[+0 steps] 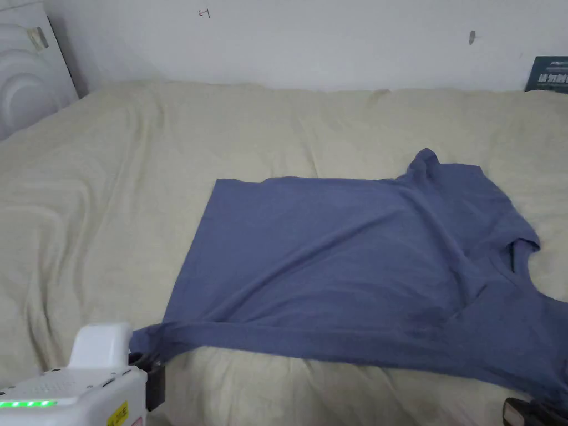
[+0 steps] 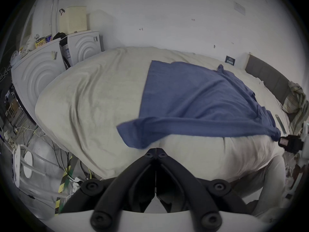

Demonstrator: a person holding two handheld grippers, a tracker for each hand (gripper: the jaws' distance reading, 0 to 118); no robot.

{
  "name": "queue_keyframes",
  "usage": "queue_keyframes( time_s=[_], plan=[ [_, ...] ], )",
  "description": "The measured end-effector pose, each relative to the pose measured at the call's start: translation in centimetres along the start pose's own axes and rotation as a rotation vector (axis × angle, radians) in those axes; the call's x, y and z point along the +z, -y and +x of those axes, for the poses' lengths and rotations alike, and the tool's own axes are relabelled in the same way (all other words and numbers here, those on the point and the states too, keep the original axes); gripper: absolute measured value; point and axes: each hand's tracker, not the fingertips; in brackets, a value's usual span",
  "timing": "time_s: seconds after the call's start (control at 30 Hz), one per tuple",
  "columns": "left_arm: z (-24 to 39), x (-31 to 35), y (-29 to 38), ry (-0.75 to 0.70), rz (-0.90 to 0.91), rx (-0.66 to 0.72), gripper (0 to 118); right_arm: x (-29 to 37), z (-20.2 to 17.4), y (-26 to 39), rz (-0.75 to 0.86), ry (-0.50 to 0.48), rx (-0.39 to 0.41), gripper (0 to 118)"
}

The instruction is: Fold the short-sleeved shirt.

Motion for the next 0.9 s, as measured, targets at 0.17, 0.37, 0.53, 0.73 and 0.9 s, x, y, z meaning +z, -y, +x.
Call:
queue_keyframes(
  time_s=[0.17, 0.37, 0.53, 0.73, 0.9],
  plan=[
    [-2.8, -1.6, -1.8, 0.044, 0.004, 0.033, 98, -0.2, 0.1, -0.7, 0.007, 0.029, 0.025, 0],
    [-5.1, -3.7, -3.0, -0.004, -0.010, 0.058, 98, 0.0, 0.8, -1.5, 0.007, 0.048, 0.037, 0],
    [-4.7, -6.2, -2.9, 0.089, -0.093, 0.089, 77, -0.1, 0.7, -1.5, 0.001, 0.127, 0.081, 0],
    [-3.5, -6.4, -2.6, 0.061, -0.078, 0.080, 5, -0.2, 1.9, -1.6, -0.008, 0.118, 0.021, 0],
    [-2.8, -5.8, -3.2, 0.023, -0.054, 0.048, 5, 0.1, 3.0, -1.5, -0.013, 0.129, 0.008, 0]
  ],
)
